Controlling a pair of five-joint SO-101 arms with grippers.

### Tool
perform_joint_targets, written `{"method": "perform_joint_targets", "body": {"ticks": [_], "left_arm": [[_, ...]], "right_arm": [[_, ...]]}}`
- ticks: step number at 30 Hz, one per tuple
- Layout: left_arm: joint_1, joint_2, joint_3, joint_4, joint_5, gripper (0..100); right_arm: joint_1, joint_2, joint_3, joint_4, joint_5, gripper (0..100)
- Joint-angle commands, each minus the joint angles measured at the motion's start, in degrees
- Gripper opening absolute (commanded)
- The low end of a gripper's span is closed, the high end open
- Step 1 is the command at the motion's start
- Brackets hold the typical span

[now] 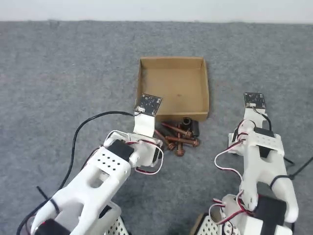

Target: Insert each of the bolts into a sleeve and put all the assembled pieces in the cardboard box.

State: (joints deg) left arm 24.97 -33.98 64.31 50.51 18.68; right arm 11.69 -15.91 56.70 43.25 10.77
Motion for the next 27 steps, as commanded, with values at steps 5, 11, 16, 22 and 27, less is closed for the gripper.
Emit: {"method": "perform_joint_targets", "body": {"ticks": [5, 11, 16, 22, 27], "left_arm": [[-8.0, 8.26, -3.47, -1.41, 0.79, 15], [-6.15, 18.29, -9.71, 1.93, 0.44, 15], [-4.57, 19.43, -10.15, 2.99, -5.89, 15], [-4.48, 19.69, -10.15, 4.31, -6.24, 11], [-4.4, 19.69, -10.15, 4.13, -10.29, 1]], "right_arm": [[0.57, -0.04, -3.43, -0.22, 0.7, 0.6], [0.57, -0.04, -3.43, -0.13, 0.7, 0.6], [0.57, -0.04, -3.43, 0.22, 0.7, 0.6], [0.57, -0.04, -3.43, 0.13, 0.7, 0.6], [0.57, -0.04, -3.43, 0.04, 0.7, 0.6]]}}
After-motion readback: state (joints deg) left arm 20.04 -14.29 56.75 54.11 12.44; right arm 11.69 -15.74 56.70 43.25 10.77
